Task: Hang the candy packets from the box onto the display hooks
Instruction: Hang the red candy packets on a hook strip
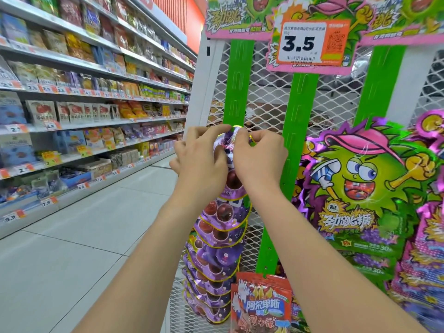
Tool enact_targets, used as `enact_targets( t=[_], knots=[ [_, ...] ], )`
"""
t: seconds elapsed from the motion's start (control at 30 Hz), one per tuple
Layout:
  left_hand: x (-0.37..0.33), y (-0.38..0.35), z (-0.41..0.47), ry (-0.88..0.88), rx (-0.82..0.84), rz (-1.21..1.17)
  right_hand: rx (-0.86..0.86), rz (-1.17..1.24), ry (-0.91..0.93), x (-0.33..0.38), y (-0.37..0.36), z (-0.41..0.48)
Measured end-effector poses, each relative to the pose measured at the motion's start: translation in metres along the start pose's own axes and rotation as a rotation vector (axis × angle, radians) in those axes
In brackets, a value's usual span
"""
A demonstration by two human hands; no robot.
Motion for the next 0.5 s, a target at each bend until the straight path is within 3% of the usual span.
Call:
enact_targets(
  t=[0.27,0.43,0.5],
  knots=[
    [0.014,-0.005,-0.008,-0.004,-0.074,0.066,0.058,-0.061,0.103,-0.018,0.004,-0.019],
    [0.033,-0.009,-0.040,-0.111,-0.166,0.103,0.092,-0.295,0.422,-0.017,0.034,-0.046],
    [0.039,-0.007,-0.060,-0.212,-0.166,0.102,0.089,-0.252,0.559,-0.021,0.058,-0.067]
  ],
)
Point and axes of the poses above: each hand's wrist, its own z-axis towards the middle knuckle, its own y-axis out of the back of the hand, x = y × z, the point moved 2 cm from there along z, towards the middle knuckle, and after that the axes turned 10 degrees about y, right-handed, at the moved point
